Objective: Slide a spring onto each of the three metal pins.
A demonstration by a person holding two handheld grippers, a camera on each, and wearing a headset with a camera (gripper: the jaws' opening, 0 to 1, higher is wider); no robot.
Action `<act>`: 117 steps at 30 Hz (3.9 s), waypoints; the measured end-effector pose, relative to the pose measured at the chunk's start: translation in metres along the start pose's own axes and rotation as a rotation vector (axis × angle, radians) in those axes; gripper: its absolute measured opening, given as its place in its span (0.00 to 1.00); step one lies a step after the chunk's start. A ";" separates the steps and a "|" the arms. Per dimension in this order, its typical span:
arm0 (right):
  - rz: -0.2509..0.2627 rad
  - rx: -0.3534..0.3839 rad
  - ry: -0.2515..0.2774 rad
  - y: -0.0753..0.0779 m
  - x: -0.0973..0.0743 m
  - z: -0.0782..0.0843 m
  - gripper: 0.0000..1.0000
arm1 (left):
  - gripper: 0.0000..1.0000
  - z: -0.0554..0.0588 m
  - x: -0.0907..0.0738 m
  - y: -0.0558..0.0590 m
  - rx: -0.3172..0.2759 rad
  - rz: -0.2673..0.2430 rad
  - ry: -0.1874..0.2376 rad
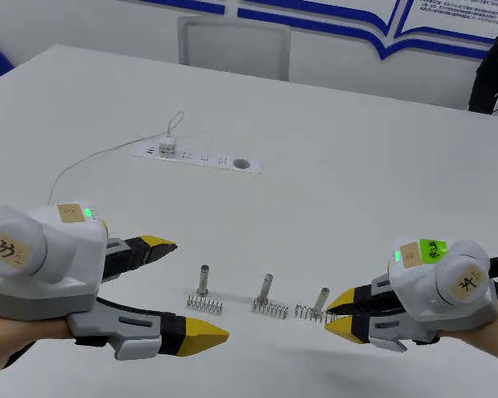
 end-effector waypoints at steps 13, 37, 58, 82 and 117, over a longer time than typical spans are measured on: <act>-0.053 -0.127 0.063 -0.017 0.005 -0.050 0.10 | 0.72 -0.001 0.021 0.016 0.058 0.078 -0.023; -0.091 -0.238 0.053 -0.025 0.009 -0.079 0.10 | 0.24 0.001 0.025 0.023 0.101 0.174 -0.029; -0.106 -0.254 0.079 -0.025 0.007 -0.085 0.11 | 0.10 0.000 0.021 0.027 0.209 0.219 -0.038; -0.147 -0.144 0.143 -0.019 0.000 -0.082 0.10 | 0.10 -0.002 0.025 0.026 0.293 0.227 -0.084; -0.178 0.029 0.357 -0.013 -0.013 -0.108 0.10 | 0.10 -0.017 0.030 0.029 0.275 0.224 -0.029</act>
Point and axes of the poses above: the centre of the closed fingertips' face, and the gripper's own axes: x roughly forward along the fingers, y roughly to its right, z roughly out of its underside, the point moved 10 cm from there along -x, roughly backward along the fingers, and after that the axes turned 3 degrees about -x, right-handed, at the moved point
